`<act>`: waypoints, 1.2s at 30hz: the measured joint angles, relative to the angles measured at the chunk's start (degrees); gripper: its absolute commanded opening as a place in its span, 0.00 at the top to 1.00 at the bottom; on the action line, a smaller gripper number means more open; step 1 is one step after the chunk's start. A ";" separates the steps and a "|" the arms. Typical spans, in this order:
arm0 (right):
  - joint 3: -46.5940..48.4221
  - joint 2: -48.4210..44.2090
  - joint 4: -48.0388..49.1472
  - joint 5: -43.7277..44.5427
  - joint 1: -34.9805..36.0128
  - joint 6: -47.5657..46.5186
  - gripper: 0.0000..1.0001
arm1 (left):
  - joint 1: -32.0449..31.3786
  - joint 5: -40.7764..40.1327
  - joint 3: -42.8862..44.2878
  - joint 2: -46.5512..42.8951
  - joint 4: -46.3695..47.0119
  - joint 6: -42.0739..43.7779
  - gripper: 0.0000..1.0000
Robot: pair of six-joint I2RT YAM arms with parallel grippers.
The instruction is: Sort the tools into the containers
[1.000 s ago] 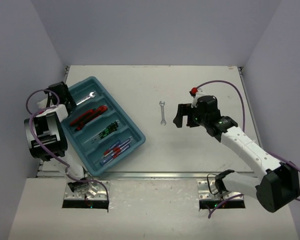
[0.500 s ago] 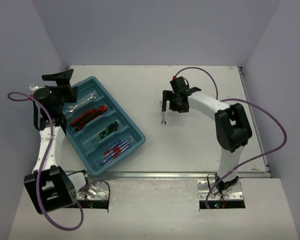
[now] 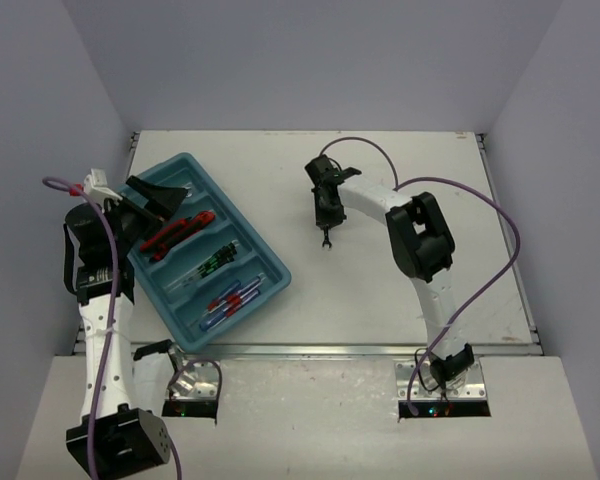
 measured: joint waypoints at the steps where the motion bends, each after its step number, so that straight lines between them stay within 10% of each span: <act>1: -0.02 0.02 0.04 -0.13 -0.02 0.22 0.92 | 0.00 0.46 0.00 -0.13 -1.47 1.31 0.00; 10: -2.22 -1.38 1.70 -1.38 -0.01 -0.34 1.00 | -1.45 3.06 -3.54 -1.81 -4.49 6.61 0.00; 36: -37.30 -49.34 10.77 -7.71 6.43 -4.50 1.00 | -47.11 -11.82 -7.40 23.30 31.32 -12.01 0.04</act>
